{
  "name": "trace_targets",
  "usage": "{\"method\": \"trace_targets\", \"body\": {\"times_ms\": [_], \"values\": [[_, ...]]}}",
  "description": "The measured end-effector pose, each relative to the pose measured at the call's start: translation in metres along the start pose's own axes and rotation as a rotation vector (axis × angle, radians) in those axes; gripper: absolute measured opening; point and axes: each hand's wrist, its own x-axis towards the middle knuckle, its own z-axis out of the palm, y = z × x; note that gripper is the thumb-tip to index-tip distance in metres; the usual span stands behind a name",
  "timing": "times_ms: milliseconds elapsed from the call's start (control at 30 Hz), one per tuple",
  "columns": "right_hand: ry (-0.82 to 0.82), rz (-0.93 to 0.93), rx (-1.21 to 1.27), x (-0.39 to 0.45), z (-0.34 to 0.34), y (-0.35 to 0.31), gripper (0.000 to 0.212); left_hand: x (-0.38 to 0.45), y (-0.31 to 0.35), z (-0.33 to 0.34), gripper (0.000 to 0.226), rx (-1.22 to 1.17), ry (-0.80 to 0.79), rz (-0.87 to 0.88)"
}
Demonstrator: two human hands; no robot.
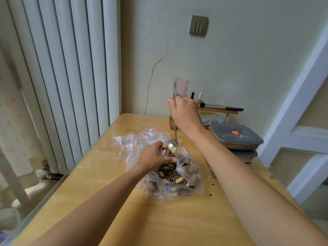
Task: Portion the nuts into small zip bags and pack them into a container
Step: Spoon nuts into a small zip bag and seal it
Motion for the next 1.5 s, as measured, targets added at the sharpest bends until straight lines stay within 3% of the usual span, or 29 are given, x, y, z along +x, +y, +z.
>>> {"method": "trace_targets", "body": {"times_ms": [133, 300, 500, 833, 1067, 1333, 1500], "values": [[-0.017, -0.032, 0.004, 0.002, -0.005, -0.006, 0.035, -0.001, 0.005, 0.001, 0.079, -0.002, 0.011, -0.023], [0.035, -0.031, -0.078, 0.003, -0.008, -0.009, 0.032, -0.003, 0.012, -0.003, 0.063, 0.007, 0.016, -0.020], [0.053, 0.017, -0.124, -0.004, -0.005, 0.000, 0.033, -0.007, 0.016, -0.008, 0.056, 0.207, 0.022, 0.056], [0.071, 0.009, 0.083, -0.011, -0.005, 0.005, 0.036, -0.005, 0.007, -0.001, 0.059, 0.061, -0.012, -0.004], [0.113, -0.042, 0.005, -0.009, -0.002, 0.004, 0.031, -0.005, 0.011, 0.002, 0.057, 0.013, -0.041, 0.008], [-0.015, -0.071, 0.093, -0.005, 0.000, 0.001, 0.033, -0.001, 0.015, 0.007, 0.051, -0.011, -0.046, -0.059], [-0.036, -0.222, 0.115, -0.004, -0.001, -0.013, 0.032, 0.002, 0.020, 0.008, 0.055, -0.072, 0.017, -0.065]]}}
